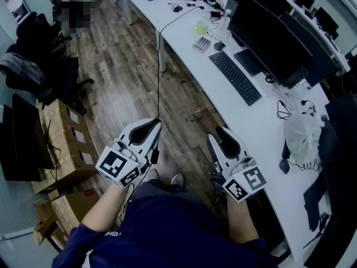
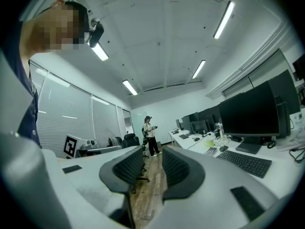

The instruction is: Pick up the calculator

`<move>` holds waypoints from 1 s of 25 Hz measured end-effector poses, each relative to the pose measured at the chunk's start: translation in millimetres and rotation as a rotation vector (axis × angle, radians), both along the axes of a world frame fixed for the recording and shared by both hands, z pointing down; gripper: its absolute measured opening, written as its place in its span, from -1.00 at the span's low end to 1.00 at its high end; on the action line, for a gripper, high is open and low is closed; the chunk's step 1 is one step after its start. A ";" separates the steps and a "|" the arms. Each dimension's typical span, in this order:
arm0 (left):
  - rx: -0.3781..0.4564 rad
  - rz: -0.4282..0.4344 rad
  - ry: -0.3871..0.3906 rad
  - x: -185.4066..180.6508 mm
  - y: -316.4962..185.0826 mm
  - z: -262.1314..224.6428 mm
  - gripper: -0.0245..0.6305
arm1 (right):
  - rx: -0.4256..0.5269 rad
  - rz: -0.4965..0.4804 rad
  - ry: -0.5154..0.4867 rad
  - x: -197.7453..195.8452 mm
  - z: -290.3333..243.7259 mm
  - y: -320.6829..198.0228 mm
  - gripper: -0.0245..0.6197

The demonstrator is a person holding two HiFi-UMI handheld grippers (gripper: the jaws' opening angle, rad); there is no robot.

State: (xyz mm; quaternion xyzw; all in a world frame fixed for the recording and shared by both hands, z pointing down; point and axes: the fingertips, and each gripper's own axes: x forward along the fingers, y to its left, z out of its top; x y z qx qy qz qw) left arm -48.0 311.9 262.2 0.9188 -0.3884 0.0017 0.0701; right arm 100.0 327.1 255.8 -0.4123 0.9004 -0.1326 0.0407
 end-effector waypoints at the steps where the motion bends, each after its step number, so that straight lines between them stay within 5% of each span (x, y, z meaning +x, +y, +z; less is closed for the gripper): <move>1: 0.000 0.000 -0.002 2.7 -0.5 0.0 -0.79 | -0.001 -0.001 -0.002 2.4 0.7 -0.8 -0.58; 25: 0.006 -0.022 -0.024 24.8 -42.5 5.7 -0.79 | -0.011 -0.009 -0.015 33.0 12.9 -45.3 -0.58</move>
